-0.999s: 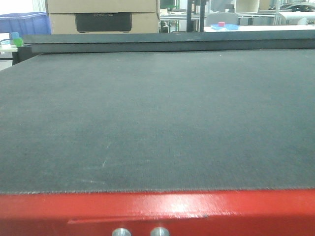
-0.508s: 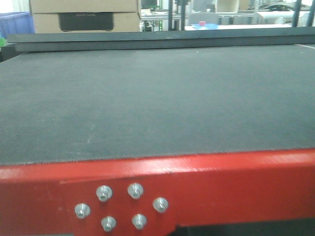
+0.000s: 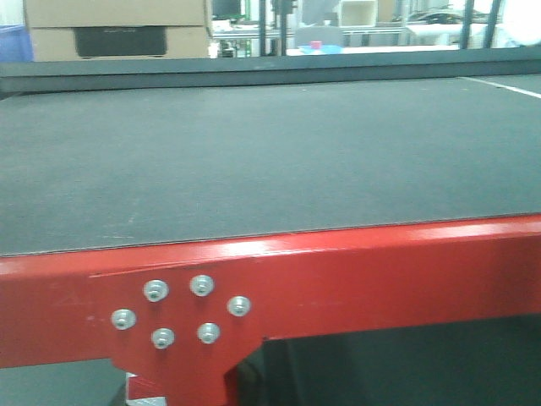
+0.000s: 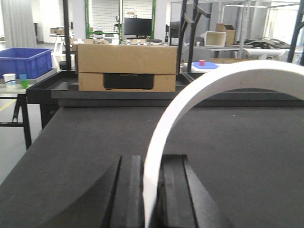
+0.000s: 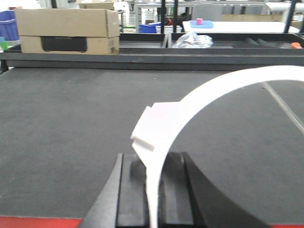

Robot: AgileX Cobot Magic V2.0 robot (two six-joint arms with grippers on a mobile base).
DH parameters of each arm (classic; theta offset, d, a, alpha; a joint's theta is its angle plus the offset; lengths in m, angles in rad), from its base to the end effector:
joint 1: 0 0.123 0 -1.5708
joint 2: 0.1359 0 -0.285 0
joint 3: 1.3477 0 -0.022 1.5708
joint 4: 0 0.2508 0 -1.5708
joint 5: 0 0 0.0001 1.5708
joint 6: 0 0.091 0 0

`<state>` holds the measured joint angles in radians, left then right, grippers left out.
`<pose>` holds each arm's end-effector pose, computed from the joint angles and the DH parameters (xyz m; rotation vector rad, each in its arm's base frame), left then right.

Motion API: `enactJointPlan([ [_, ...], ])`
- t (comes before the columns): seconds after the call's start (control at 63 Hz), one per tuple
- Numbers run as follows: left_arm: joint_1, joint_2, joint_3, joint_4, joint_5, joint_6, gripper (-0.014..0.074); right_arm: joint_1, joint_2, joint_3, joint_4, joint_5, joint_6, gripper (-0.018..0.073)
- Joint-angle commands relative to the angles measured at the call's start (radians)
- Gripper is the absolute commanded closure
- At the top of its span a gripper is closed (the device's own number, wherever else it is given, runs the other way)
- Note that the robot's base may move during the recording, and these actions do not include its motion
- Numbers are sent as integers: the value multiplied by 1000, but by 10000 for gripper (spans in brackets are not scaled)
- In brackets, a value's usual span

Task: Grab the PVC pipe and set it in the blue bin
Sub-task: 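Drive the base backward away from the table holding both pipes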

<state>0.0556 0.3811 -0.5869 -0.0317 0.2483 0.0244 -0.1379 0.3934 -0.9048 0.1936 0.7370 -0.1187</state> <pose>0.0768 0.0036 0.3613 -0.0410 1.5255 0.0334 0.0395 0.0064 0.4147 0.0420 1.6983 0.0262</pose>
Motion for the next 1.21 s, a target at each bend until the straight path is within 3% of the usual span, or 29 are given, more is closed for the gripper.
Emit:
enactJointPlan([
  [0.0,-4,-8,-1,-9,-25,-3,707,0,0,2,-13,-27,-3,727],
  [1.19,-4,-15,-1,-9,-27,-3,707,0,0,2,-13,-27,-3,727],
])
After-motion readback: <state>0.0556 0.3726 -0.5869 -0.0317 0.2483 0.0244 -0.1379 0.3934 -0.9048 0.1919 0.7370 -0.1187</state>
